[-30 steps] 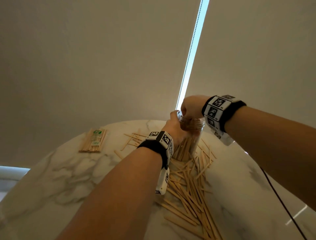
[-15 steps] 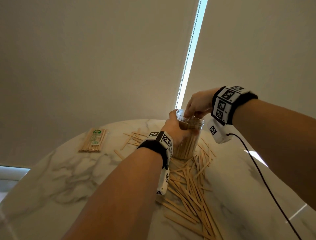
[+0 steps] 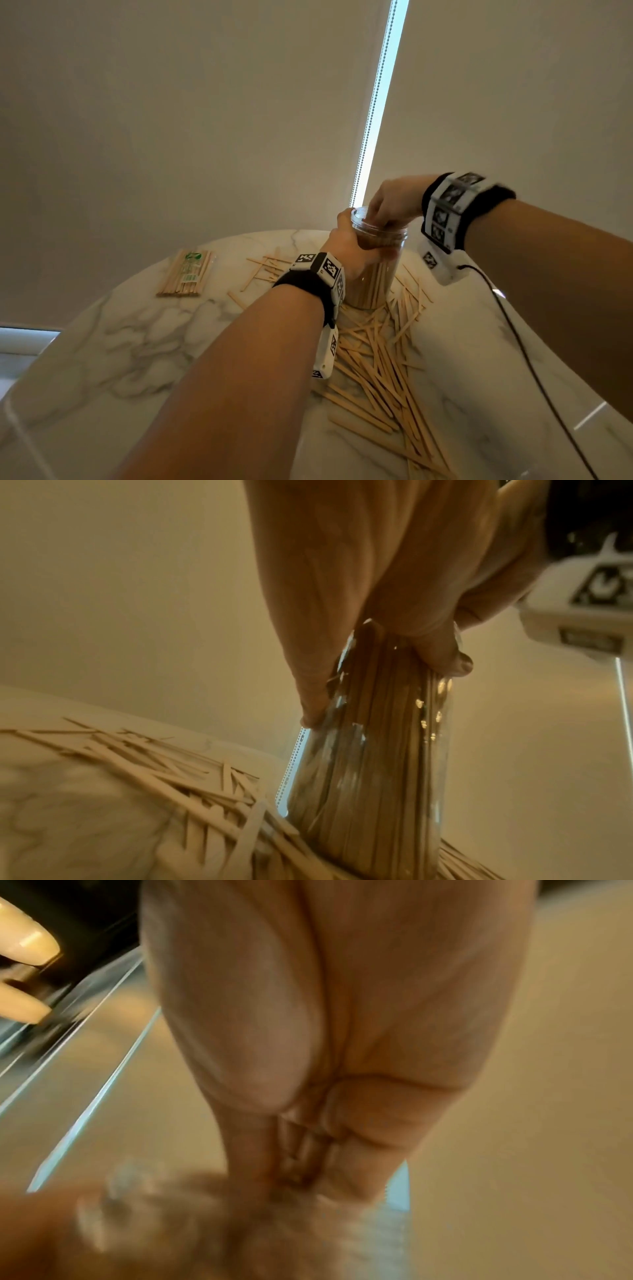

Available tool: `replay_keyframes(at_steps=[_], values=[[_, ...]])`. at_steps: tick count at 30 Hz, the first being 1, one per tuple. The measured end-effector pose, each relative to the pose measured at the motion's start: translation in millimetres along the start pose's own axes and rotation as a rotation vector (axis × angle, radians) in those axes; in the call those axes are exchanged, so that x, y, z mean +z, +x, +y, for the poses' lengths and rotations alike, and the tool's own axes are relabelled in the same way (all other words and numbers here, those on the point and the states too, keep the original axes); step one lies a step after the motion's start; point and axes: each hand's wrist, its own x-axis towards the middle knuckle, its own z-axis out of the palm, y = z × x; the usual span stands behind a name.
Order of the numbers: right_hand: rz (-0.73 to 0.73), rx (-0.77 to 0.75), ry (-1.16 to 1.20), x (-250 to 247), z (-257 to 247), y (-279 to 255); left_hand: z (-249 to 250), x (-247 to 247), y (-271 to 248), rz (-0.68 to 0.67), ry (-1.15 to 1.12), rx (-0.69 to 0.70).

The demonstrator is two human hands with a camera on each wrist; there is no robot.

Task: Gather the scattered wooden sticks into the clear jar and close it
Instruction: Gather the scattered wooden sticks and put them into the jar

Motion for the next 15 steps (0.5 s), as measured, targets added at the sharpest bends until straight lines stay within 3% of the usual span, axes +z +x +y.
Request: replay_keyframes(at_steps=[3, 9, 12, 15], values=[[0.080, 0.015, -0.073, 9.5, 1.8, -1.1, 3.6, 1.2, -2.8, 0.003, -0.018, -0.006], [0.213, -0.097, 0.169, 4.9, 5.8, -26.3, 12.1, 2.4, -7.4, 0.029, 0.012, -0.068], [0.398, -0.086, 0.272, 5.1, 8.8, -51.3, 25.9, -6.8, -20.7, -0.030, 0.153, -0.124], [0.465, -0.061, 0.364, 11.7, 6.2, -89.9, 31.8, -25.0, -41.7, 0.005, 0.355, -0.152]])
